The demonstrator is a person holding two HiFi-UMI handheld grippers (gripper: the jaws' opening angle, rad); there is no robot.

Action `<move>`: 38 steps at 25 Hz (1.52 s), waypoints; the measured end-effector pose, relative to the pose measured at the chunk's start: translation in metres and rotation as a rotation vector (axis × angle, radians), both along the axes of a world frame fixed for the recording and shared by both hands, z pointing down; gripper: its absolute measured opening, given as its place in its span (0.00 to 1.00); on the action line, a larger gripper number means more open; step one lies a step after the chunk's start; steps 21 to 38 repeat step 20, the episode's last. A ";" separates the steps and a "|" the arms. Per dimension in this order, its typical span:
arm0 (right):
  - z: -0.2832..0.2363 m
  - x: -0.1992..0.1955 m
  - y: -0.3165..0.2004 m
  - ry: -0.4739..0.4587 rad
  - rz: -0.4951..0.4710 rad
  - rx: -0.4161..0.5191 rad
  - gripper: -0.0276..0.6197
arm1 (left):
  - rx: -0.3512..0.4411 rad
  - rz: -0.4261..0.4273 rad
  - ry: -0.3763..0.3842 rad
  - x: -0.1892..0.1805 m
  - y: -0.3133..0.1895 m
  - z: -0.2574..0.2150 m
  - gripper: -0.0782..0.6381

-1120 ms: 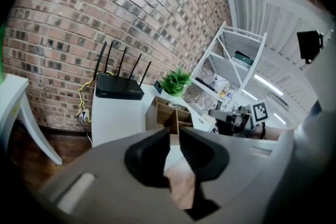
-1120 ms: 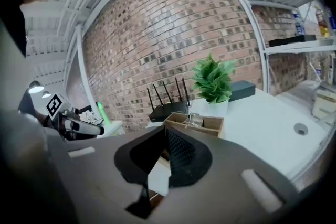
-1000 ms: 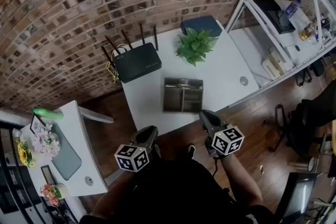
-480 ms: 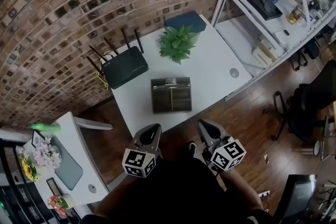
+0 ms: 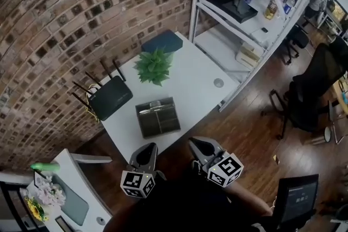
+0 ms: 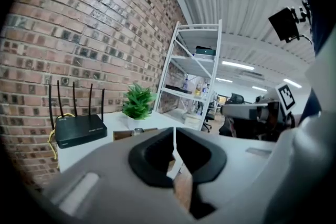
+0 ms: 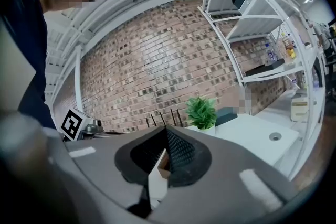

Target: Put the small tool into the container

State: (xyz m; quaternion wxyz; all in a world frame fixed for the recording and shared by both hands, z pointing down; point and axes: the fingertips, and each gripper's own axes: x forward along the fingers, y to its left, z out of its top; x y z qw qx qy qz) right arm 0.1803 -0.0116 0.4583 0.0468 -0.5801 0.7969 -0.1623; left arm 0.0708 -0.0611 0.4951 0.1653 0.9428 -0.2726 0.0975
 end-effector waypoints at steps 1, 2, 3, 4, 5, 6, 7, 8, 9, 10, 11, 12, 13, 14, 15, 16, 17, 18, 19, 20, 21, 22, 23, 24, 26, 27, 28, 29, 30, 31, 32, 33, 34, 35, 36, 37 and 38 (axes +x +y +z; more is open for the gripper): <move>-0.002 0.002 0.001 0.007 0.010 0.005 0.06 | 0.003 0.012 -0.002 0.003 0.000 0.000 0.13; -0.004 0.005 0.003 0.013 0.023 0.010 0.06 | 0.007 0.025 -0.006 0.007 0.000 0.000 0.13; -0.006 0.009 0.004 0.018 0.038 0.015 0.06 | 0.012 0.041 -0.005 0.011 0.001 -0.001 0.13; -0.008 0.014 0.006 0.023 0.055 0.019 0.06 | 0.018 0.059 0.000 0.016 0.002 -0.003 0.13; -0.009 0.019 0.009 0.028 0.075 0.023 0.06 | 0.023 0.079 0.006 0.022 0.003 -0.006 0.13; -0.010 0.024 0.013 0.032 0.095 0.026 0.06 | 0.025 0.098 0.013 0.029 0.005 -0.011 0.13; -0.010 0.029 0.017 0.034 0.116 0.027 0.06 | 0.026 0.116 0.021 0.036 0.007 -0.017 0.13; -0.010 0.034 0.022 0.035 0.138 0.027 0.06 | 0.025 0.134 0.031 0.044 0.010 -0.024 0.13; -0.009 0.039 0.028 0.036 0.162 0.026 0.06 | 0.024 0.155 0.040 0.052 0.014 -0.029 0.13; -0.009 0.045 0.034 0.038 0.188 0.025 0.06 | 0.024 0.181 0.046 0.061 0.018 -0.032 0.13; -0.009 0.052 0.042 0.041 0.216 0.026 0.06 | 0.024 0.208 0.050 0.069 0.022 -0.033 0.13; -0.010 0.058 0.049 0.045 0.244 0.027 0.06 | 0.023 0.237 0.052 0.078 0.028 -0.033 0.13; -0.010 0.065 0.057 0.047 0.272 0.028 0.06 | 0.021 0.267 0.053 0.087 0.034 -0.032 0.13; -0.010 0.072 0.066 0.048 0.302 0.027 0.06 | 0.019 0.298 0.054 0.095 0.040 -0.029 0.13; -0.010 0.079 0.075 0.048 0.331 0.025 0.06 | 0.017 0.329 0.057 0.103 0.046 -0.024 0.13; -0.009 0.085 0.084 0.048 0.358 0.022 0.06 | 0.014 0.355 0.061 0.110 0.053 -0.019 0.13; -0.008 0.091 0.093 0.047 0.382 0.019 0.06 | 0.008 0.376 0.065 0.117 0.060 -0.016 0.13; -0.007 0.098 0.103 0.045 0.405 0.015 0.06 | 0.002 0.392 0.066 0.124 0.066 -0.015 0.13; -0.006 0.104 0.112 0.043 0.425 0.012 0.06 | -0.003 0.408 0.064 0.131 0.073 -0.015 0.13; -0.004 0.110 0.120 0.040 0.445 0.009 0.06 | -0.006 0.424 0.061 0.137 0.079 -0.014 0.13; -0.004 0.110 0.120 0.040 0.445 0.009 0.06 | -0.006 0.424 0.061 0.137 0.079 -0.014 0.13; -0.004 0.110 0.120 0.040 0.445 0.009 0.06 | -0.006 0.424 0.061 0.137 0.079 -0.014 0.13; -0.004 0.110 0.120 0.040 0.445 0.009 0.06 | -0.006 0.424 0.061 0.137 0.079 -0.014 0.13; -0.004 0.110 0.120 0.040 0.445 0.009 0.06 | -0.006 0.424 0.061 0.137 0.079 -0.014 0.13; -0.004 0.110 0.120 0.040 0.445 0.009 0.06 | -0.006 0.424 0.061 0.137 0.079 -0.014 0.13; -0.004 0.110 0.120 0.040 0.445 0.009 0.06 | -0.006 0.424 0.061 0.137 0.079 -0.014 0.13; -0.004 0.110 0.120 0.040 0.445 0.009 0.06 | -0.006 0.424 0.061 0.137 0.079 -0.014 0.13; -0.004 0.110 0.120 0.040 0.445 0.009 0.06 | -0.006 0.424 0.061 0.137 0.079 -0.014 0.13; -0.004 0.110 0.120 0.040 0.445 0.009 0.06 | -0.006 0.424 0.061 0.137 0.079 -0.014 0.13; -0.004 0.110 0.120 0.040 0.445 0.009 0.06 | -0.006 0.424 0.061 0.137 0.079 -0.014 0.13; -0.004 0.110 0.120 0.040 0.445 0.009 0.06 | -0.006 0.424 0.061 0.137 0.079 -0.014 0.13; -0.004 0.110 0.120 0.040 0.445 0.009 0.06 | -0.006 0.424 0.061 0.137 0.079 -0.014 0.13; -0.004 0.110 0.120 0.040 0.445 0.009 0.06 | -0.006 0.424 0.061 0.137 0.079 -0.014 0.13; -0.004 0.110 0.120 0.040 0.445 0.009 0.06 | -0.006 0.424 0.061 0.137 0.079 -0.014 0.13; -0.004 0.110 0.120 0.040 0.445 0.009 0.06 | -0.006 0.424 0.061 0.137 0.079 -0.014 0.13; -0.004 0.110 0.120 0.040 0.445 0.009 0.06 | -0.006 0.424 0.061 0.137 0.079 -0.014 0.13; -0.004 0.110 0.120 0.040 0.445 0.009 0.06 | -0.006 0.424 0.061 0.137 0.079 -0.014 0.13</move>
